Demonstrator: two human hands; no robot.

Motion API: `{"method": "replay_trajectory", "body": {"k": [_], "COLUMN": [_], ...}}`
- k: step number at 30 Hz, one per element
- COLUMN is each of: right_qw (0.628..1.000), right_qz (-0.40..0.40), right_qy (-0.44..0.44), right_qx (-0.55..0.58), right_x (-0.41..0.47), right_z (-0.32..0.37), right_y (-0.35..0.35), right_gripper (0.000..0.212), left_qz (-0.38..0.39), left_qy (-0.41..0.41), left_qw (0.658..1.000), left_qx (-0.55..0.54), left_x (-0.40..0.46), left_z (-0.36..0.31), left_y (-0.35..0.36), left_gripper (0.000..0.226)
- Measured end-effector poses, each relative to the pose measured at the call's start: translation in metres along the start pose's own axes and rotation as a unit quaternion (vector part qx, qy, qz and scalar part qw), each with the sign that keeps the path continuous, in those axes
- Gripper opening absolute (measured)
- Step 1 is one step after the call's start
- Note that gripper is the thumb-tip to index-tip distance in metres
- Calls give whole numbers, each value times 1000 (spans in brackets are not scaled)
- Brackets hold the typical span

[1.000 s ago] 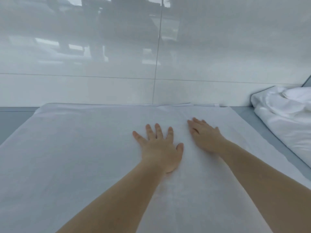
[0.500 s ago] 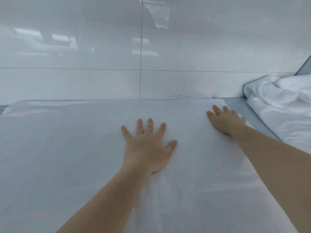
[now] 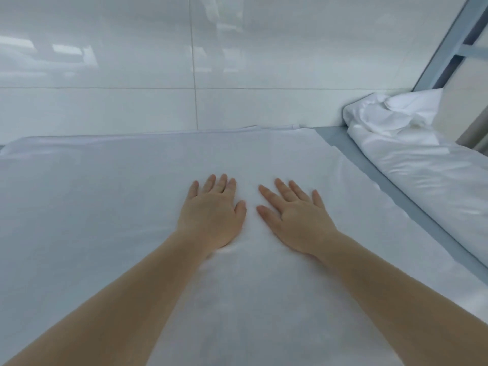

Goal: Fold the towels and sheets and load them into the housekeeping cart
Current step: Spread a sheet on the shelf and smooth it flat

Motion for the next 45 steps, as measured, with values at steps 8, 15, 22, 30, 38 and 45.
{"method": "replay_trajectory", "body": {"k": [8, 15, 22, 30, 38, 45], "right_qw": [1000, 971, 999, 1000, 993, 999], "right_qz": [-26, 15, -9, -10, 13, -9], "right_qy": [-15, 238, -20, 22, 120, -47], "right_qx": [3, -8, 34, 7, -7, 6], "right_x": [-32, -71, -127, -156, -210, -244], "right_z": [1, -107, 23, -19, -55, 21], "right_y": [9, -12, 20, 15, 16, 32], "right_gripper": [58, 61, 50, 59, 58, 55], "left_qz": [39, 52, 34, 36, 50, 63], "left_qy": [-43, -64, -75, -82, -119, -105], "left_qw": [998, 996, 996, 996, 991, 992], "left_qx": [20, 25, 33, 31, 27, 39], "left_x": [-79, -134, -158, -200, -258, -288], "left_z": [-22, -17, -45, -54, -79, -103], "left_y": [6, 4, 10, 7, 2, 4], "left_gripper": [62, 81, 81, 82, 78, 76]}}
Point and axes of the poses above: each hand's wrist, its own x-axis towards the middle knuckle, its own y-axis out of the palm, z = x × y, the point moved 3 cm from there along x, towards the middle knuckle
